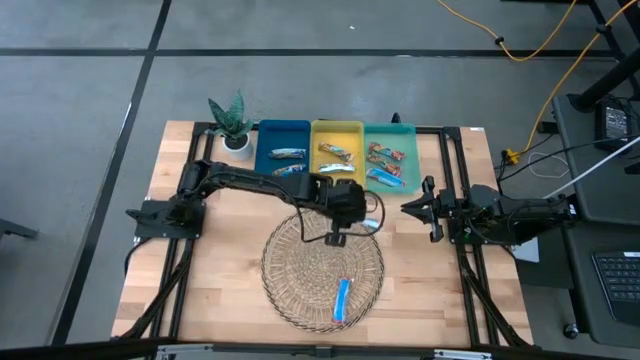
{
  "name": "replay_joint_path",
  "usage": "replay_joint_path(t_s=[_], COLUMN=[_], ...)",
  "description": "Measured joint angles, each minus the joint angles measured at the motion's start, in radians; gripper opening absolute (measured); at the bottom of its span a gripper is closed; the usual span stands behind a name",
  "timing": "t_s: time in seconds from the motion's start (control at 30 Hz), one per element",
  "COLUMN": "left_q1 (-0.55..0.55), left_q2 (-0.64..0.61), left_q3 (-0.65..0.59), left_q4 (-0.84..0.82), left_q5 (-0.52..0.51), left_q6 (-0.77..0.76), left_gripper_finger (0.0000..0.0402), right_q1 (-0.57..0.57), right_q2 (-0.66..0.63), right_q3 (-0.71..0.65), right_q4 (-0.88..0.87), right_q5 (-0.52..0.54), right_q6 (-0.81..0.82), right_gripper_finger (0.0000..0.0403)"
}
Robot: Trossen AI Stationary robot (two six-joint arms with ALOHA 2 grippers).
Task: Pick and place Granola Bars by type
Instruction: Put the yellow granola bar into the yellow bin
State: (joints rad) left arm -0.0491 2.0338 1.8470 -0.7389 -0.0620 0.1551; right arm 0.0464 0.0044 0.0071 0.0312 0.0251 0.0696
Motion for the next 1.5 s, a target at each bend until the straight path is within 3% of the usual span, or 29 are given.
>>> replay_joint_path(t_s=[1.0, 1.5], left_q1=[0.238, 0.401], left_q2=[-0.015, -0.015], left_q3=[0.435, 0.499], left_q4=[-0.163, -0.215], left_q5=[0.003, -0.015], left_q6=[0.102, 0.154], left_gripper_finger=[0.0035, 0.0035], right_q1=[0.000, 0.000], right_q2=[0.000, 0.000], right_q3=[0.000, 0.000], right_q4=[0.000, 0.000], right_q5=[0.000, 0.000], right_q6=[0.000, 0.000], right_gripper_finger=[0.0049, 0.0049])
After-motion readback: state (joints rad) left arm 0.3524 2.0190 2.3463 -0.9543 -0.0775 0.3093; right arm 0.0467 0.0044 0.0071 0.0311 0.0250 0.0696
